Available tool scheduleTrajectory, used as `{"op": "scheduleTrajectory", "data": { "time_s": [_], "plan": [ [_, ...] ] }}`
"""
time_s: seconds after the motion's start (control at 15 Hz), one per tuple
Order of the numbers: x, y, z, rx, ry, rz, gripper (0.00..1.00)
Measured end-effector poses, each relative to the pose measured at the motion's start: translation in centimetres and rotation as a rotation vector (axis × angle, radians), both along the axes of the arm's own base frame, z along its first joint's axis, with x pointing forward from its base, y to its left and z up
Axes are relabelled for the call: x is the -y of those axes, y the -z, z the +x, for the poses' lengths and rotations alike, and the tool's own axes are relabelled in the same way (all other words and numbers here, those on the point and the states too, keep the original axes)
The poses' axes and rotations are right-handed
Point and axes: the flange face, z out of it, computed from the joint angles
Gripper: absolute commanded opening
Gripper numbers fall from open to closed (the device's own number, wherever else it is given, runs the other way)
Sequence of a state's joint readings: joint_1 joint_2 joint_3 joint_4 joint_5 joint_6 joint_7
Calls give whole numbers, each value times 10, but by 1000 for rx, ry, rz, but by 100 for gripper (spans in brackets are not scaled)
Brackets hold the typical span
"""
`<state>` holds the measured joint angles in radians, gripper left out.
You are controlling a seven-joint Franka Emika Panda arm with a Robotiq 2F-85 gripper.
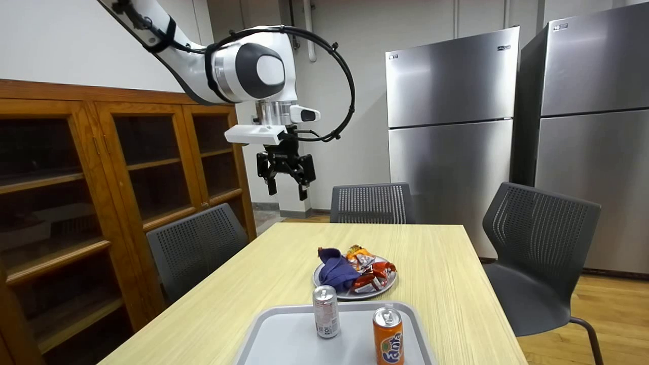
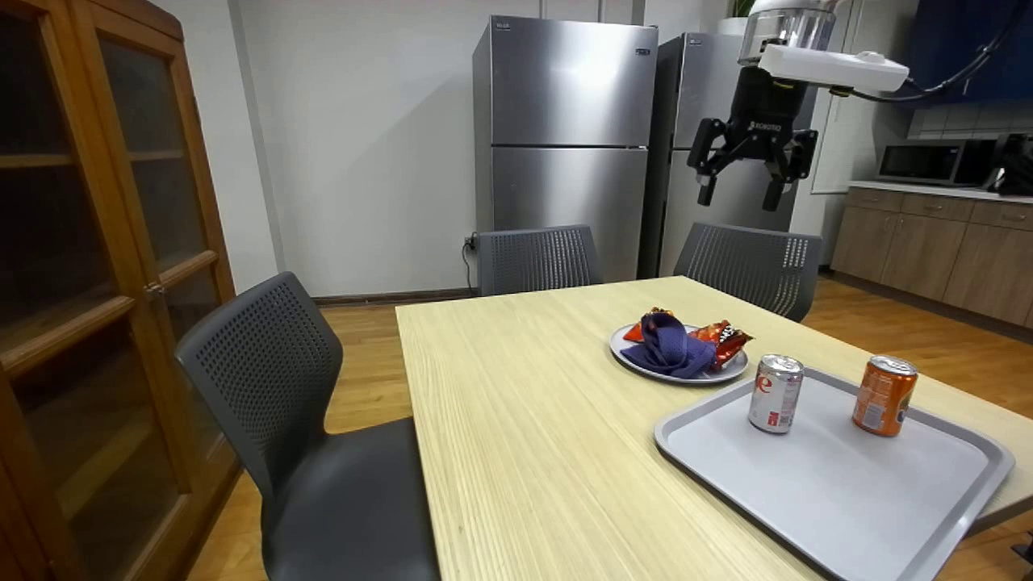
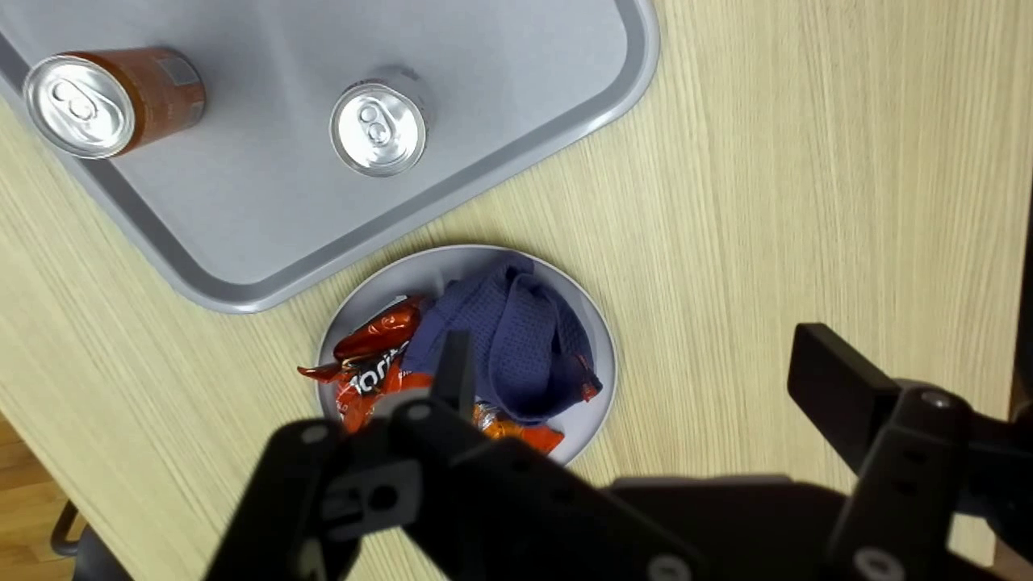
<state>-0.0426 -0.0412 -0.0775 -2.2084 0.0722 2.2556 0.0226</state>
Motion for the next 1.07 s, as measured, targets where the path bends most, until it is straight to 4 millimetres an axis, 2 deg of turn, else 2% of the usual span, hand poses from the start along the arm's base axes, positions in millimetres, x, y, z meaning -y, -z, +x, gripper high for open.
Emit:
{"op": "scheduleTrajectory", "data": {
  "time_s": [0.6, 0.8, 1.07],
  "plan": [
    [0, 5, 1, 7, -11, -26, 100],
    [-1, 26, 8, 10, -59, -98, 100],
    [-3, 67, 21, 14, -97, -135, 100]
  ]
}}
